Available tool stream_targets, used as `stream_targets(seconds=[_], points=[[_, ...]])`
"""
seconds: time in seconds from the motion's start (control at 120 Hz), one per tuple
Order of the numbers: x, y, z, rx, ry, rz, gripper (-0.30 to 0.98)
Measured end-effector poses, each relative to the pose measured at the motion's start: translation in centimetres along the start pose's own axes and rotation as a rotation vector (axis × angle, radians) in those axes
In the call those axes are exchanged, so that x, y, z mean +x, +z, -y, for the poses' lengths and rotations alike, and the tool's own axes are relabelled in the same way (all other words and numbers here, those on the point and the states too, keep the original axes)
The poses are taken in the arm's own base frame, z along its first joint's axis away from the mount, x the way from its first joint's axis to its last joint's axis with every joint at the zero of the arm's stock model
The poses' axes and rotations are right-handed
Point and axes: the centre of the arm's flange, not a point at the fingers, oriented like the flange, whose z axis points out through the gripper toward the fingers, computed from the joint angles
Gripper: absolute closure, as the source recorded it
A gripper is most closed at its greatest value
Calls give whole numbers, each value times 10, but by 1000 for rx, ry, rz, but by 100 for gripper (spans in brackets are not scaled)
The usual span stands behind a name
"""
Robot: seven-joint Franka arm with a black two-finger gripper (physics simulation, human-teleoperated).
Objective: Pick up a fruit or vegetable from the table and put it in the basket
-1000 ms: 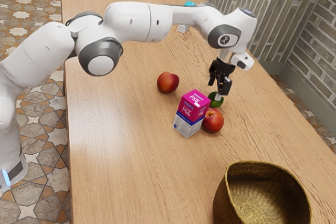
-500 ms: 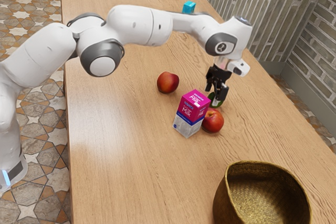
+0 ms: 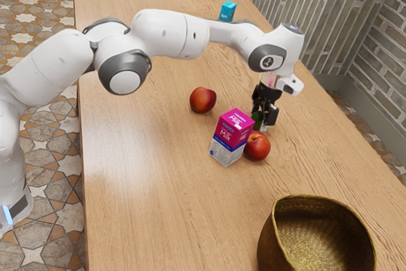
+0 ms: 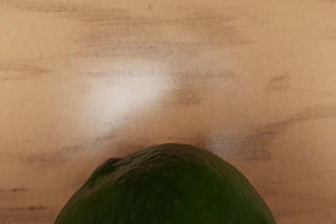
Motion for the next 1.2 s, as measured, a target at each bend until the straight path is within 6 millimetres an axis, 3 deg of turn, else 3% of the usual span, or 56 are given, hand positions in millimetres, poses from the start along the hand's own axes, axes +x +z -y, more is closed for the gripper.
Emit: stream_targets(seconds=[0.067,0.192,0.292,0.383,0.6,0.717,0.883,0.967,1.05,1.2], points=[[0,1,0,-1,1,-1,3],[0,1,1,-2,7,-4,27],[-1,9,3,-1,12,3,35],[0,9,4,3,17,-5,36],[-1,-14,1,13,33,-38,37],[-4,-44,-5,12,48,-69,38],[-19,-149,-28,14,90,-193,37],[-24,-185,-57,-12,140,-248,37],[-24,-200,-105,-71,222,-280,37],[-36,-210,-248,-152,420,-330,37]])
